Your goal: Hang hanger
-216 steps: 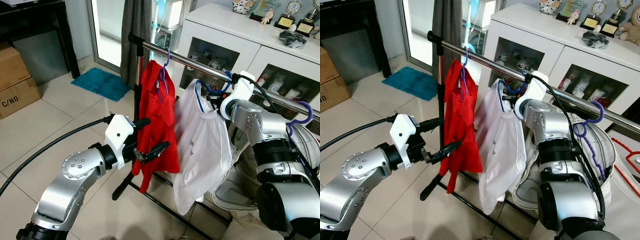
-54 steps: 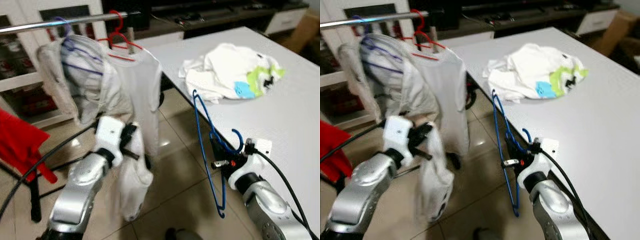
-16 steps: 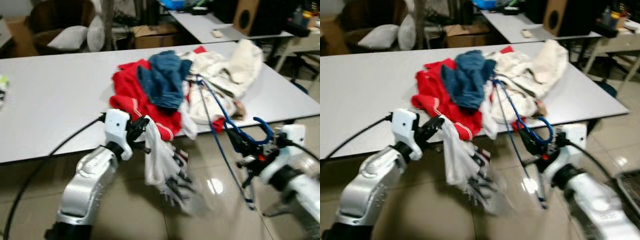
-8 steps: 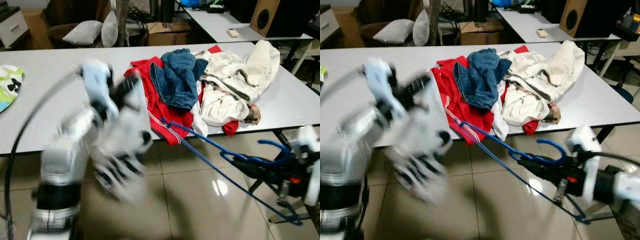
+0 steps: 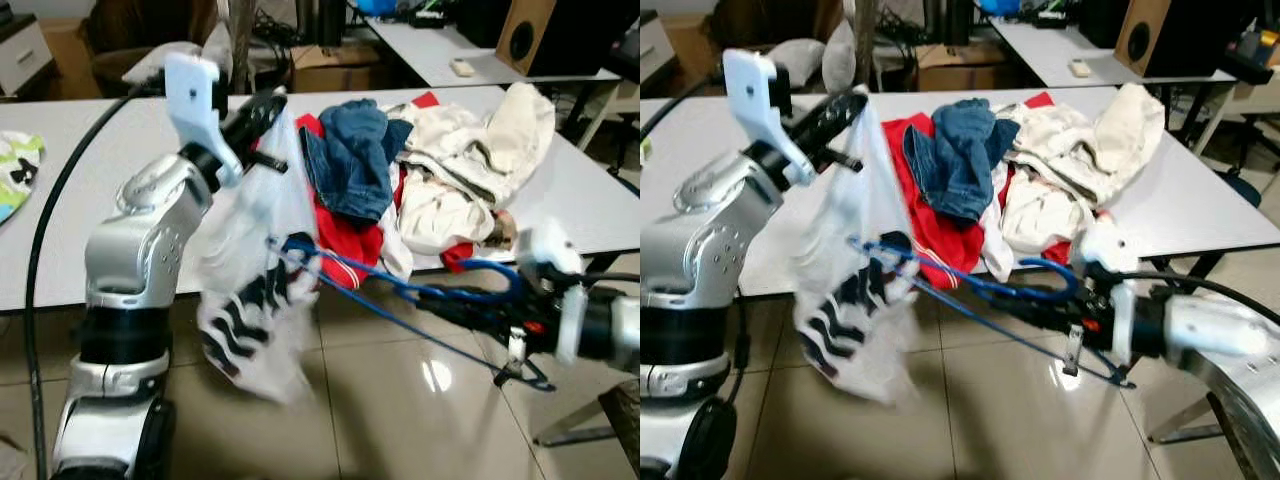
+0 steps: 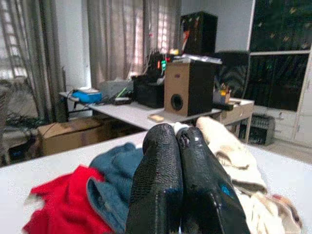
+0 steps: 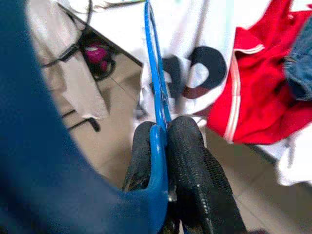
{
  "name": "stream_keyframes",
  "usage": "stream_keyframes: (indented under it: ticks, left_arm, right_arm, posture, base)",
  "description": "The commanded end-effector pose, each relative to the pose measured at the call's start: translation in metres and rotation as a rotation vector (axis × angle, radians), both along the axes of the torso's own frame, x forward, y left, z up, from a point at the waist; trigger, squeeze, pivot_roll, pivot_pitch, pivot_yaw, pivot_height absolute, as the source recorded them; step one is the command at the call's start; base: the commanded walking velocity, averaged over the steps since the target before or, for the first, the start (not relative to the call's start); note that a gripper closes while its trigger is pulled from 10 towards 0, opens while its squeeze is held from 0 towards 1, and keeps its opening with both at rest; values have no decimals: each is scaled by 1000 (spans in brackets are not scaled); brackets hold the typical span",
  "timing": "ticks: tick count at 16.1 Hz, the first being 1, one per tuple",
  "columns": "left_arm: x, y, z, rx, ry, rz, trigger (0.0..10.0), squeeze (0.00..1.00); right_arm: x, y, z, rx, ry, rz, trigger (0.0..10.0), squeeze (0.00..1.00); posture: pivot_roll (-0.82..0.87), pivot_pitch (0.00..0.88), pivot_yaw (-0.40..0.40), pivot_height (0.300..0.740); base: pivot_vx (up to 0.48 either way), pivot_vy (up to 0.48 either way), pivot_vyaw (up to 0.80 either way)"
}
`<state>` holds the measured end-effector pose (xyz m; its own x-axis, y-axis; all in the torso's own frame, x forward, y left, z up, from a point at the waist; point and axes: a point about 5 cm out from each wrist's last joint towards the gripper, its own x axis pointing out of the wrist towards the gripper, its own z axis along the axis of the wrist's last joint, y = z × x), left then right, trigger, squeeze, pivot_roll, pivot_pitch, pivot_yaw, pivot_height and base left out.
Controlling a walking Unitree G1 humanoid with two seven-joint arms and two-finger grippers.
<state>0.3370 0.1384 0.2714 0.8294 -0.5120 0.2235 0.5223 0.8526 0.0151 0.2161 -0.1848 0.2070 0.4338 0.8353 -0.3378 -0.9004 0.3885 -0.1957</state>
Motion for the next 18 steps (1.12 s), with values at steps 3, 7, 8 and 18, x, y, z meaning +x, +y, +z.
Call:
stream_keyframes:
  ticks: [3, 7, 8, 18]
  left_arm:
    - [-2, -7, 20, -12, -69, -56, 10000, 0]
    - [-4, 2, 28, -10, -91, -40, 10000, 0]
    - [-5, 3, 33, -13, -107, -58, 10000, 0]
    - [-9, 5, 39, -5, -114, -80, 10000, 0]
  right_arm:
    - [23, 7, 4, -39, -79, 0, 10000, 0]
    - [58, 18, 10, -78, -162, 19, 10000, 0]
    - [67, 20, 14, -88, -186, 25, 10000, 0]
    - [99, 52, 30, -15, -301, 91, 10000, 0]
  posture:
    - [-107, 0, -1, 740]
    - [-94, 0, -13, 740]
    - [-90, 0, -17, 740]
    - [-66, 0, -37, 740]
  base:
    - [346, 0, 0]
    - [352, 0, 0]
    - [349, 0, 0]
    - [354, 0, 80]
